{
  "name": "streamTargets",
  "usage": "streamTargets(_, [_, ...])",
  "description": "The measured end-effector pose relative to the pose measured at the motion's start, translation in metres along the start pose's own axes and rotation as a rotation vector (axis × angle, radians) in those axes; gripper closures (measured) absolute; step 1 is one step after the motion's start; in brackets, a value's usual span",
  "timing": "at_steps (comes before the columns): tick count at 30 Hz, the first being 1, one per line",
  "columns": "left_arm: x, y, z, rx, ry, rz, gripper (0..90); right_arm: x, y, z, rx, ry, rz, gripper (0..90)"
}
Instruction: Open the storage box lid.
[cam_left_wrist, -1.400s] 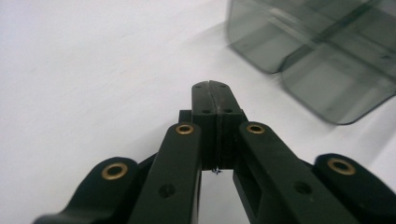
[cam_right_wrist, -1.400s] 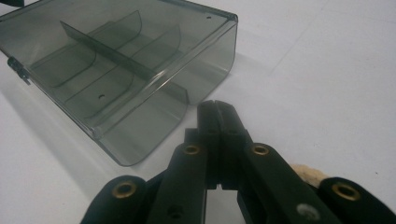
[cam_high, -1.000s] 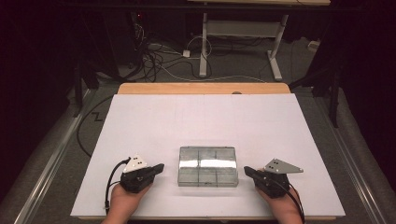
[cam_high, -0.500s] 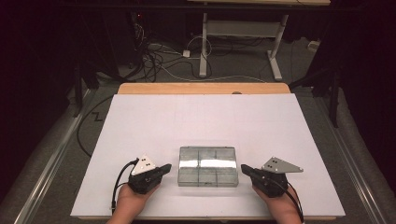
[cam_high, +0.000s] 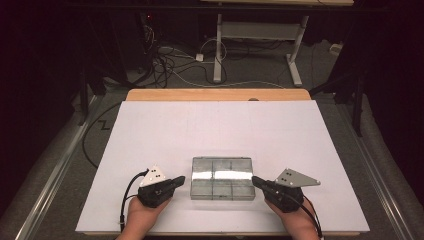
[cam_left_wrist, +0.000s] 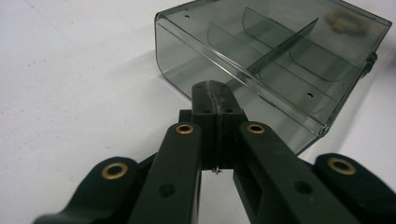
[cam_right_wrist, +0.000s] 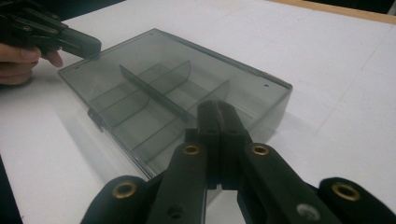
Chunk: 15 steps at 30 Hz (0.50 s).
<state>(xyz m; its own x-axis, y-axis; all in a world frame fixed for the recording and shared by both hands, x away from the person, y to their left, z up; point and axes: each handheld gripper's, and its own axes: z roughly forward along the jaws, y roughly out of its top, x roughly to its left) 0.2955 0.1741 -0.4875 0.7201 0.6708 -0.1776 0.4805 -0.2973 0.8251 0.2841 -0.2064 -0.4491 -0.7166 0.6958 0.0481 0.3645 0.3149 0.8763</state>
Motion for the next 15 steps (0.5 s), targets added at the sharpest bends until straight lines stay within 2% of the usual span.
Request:
streamTargets(3, [-0.001, -0.001, 0.001, 0.004, 0.010, 0.007, 87.9, 0.007, 0.002, 0.005, -0.001, 0.022, -0.008, 90.0])
streamTargets(8, [0.002, -0.002, 0.000, -0.008, -0.003, -0.012, 87.9, 0.014, 0.004, 0.009, 0.001, 0.043, -0.016, 90.0])
streamTargets(15, [0.001, -0.002, 0.001, -0.005, -0.006, -0.011, 87.9, 0.029, 0.007, 0.018, 0.007, 0.085, -0.037, 90.0])
